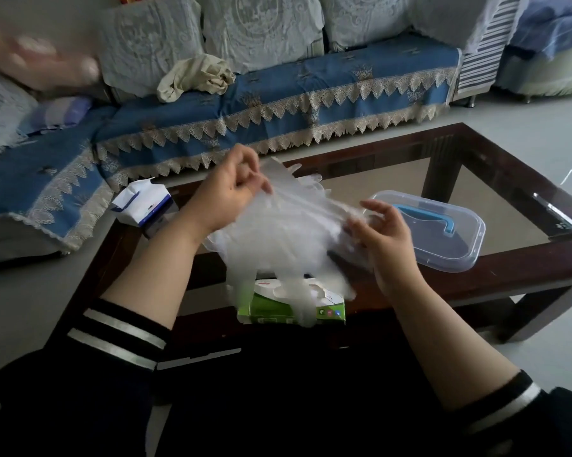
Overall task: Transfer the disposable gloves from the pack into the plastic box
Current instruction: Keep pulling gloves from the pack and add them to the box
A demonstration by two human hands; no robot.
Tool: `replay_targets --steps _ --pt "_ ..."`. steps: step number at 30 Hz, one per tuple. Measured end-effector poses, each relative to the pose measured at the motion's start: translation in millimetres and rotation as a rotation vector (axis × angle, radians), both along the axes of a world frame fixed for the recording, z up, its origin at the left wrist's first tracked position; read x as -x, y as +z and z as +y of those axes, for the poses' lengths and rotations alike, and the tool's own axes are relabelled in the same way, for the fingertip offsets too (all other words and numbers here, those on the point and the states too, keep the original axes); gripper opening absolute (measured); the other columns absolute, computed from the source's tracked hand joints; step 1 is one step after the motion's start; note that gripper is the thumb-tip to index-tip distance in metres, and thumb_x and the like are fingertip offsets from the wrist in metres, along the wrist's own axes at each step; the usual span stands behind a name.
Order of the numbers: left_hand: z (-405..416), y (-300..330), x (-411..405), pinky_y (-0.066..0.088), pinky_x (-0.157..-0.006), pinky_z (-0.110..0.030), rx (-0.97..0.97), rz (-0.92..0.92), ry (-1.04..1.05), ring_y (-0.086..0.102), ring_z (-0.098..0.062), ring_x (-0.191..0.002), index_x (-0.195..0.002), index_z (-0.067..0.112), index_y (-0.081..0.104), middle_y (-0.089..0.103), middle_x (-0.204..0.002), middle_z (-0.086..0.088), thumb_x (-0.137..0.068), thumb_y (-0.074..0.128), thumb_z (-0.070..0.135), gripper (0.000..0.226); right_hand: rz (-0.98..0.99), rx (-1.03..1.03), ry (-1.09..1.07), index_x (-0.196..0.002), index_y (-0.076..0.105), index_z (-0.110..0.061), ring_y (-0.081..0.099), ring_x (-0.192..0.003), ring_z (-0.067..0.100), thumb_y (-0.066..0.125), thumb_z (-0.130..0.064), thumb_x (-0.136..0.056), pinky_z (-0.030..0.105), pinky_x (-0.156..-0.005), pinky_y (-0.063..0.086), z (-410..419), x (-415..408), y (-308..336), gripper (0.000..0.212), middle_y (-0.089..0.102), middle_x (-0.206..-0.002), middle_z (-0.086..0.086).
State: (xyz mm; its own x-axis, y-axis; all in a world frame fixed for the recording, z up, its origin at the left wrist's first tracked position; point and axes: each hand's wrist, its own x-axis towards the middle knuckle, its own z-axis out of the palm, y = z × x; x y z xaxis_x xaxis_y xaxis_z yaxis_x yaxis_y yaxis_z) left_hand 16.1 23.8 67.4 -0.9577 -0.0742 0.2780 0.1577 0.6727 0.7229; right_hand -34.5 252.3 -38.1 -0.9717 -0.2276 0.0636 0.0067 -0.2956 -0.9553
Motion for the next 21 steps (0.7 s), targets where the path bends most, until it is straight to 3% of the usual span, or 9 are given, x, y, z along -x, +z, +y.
replay_targets --steps 1,3,5,7,9,13,18,21 --pt "-8 -2 6 0.041 -0.043 -0.019 -0.025 0.057 0.066 0.052 -0.007 -0.052 -0.096 0.021 0.046 0.070 -0.092 -0.001 -0.100 0.048 0.010 0.012 -0.022 0.029 -0.053 -0.111 0.054 -0.021 0.062 -0.071 0.008 0.064 -0.010 -0.089 0.026 -0.071 0.055 2 2 1 0.026 0.063 -0.084 0.001" --pt "-26 -10 20 0.045 -0.046 -0.017 -0.037 0.134 0.204 0.055 0.001 -0.055 -0.094 0.021 0.054 0.070 -0.099 0.001 -0.101 0.046 0.008 0.017 -0.030 0.031 -0.114 -0.114 0.052 -0.020 0.059 -0.070 0.005 0.062 -0.014 -0.091 0.022 -0.069 0.053 3 5 0 0.027 0.061 -0.086 0.000" --pt "-41 -20 35 0.048 -0.063 -0.015 -0.027 0.154 0.322 0.054 0.006 -0.063 -0.101 0.017 0.063 0.069 -0.108 -0.001 -0.101 0.043 0.005 0.023 -0.020 -0.030 -0.122 -0.115 0.051 -0.021 0.058 -0.074 0.007 0.061 -0.016 -0.092 0.025 -0.072 0.054 2 5 -1 0.026 0.059 -0.085 -0.003" --pt "-55 -31 50 0.049 -0.083 -0.026 -0.017 0.115 0.426 0.059 -0.003 -0.089 -0.110 0.015 0.067 0.065 -0.117 0.001 -0.102 0.040 0.004 0.030 0.011 -0.116 -0.094 -0.115 0.050 -0.020 0.058 -0.072 0.007 0.061 -0.018 -0.092 0.026 -0.074 0.053 -3 5 -4 0.026 0.059 -0.082 -0.002" --pt "-63 -42 60 0.047 -0.094 -0.027 0.001 0.046 0.487 0.059 -0.016 -0.112 -0.118 0.011 0.066 0.064 -0.123 -0.002 -0.102 0.038 0.005 0.032 0.052 -0.201 -0.041 -0.118 0.051 -0.016 0.057 -0.064 0.004 0.062 -0.019 -0.092 0.024 -0.069 0.052 -8 3 -7 0.029 0.059 -0.077 0.000" --pt "-68 -59 67 0.050 -0.096 -0.036 0.134 -0.088 0.523 0.059 -0.024 -0.114 -0.127 0.010 0.061 0.063 -0.127 -0.008 -0.102 0.048 0.020 0.030 0.110 -0.353 0.067 -0.117 0.050 -0.017 0.057 -0.061 0.001 0.064 -0.021 -0.090 0.014 -0.059 0.050 -16 1 -12 0.030 0.061 -0.077 0.001" --pt "-69 -77 63 0.053 -0.089 -0.039 0.213 -0.176 0.610 0.061 -0.028 -0.106 -0.123 0.011 0.059 0.063 -0.124 -0.011 -0.090 0.067 0.036 0.042 0.159 -0.512 0.160 -0.115 0.052 -0.021 0.066 -0.080 0.022 0.068 -0.029 -0.087 0.036 -0.075 0.057 -19 3 -18 0.033 0.067 -0.087 0.009" --pt "-67 -81 62 0.047 -0.081 -0.037 0.374 -0.203 0.650 0.058 -0.032 -0.108 -0.125 0.012 0.051 0.062 -0.122 -0.013 -0.089 0.066 0.042 0.049 0.177 -0.529 0.175 -0.114 0.052 -0.023 0.065 -0.081 0.024 0.068 -0.031 -0.087 0.038 -0.077 0.056 -20 3 -20 0.032 0.067 -0.086 0.010"
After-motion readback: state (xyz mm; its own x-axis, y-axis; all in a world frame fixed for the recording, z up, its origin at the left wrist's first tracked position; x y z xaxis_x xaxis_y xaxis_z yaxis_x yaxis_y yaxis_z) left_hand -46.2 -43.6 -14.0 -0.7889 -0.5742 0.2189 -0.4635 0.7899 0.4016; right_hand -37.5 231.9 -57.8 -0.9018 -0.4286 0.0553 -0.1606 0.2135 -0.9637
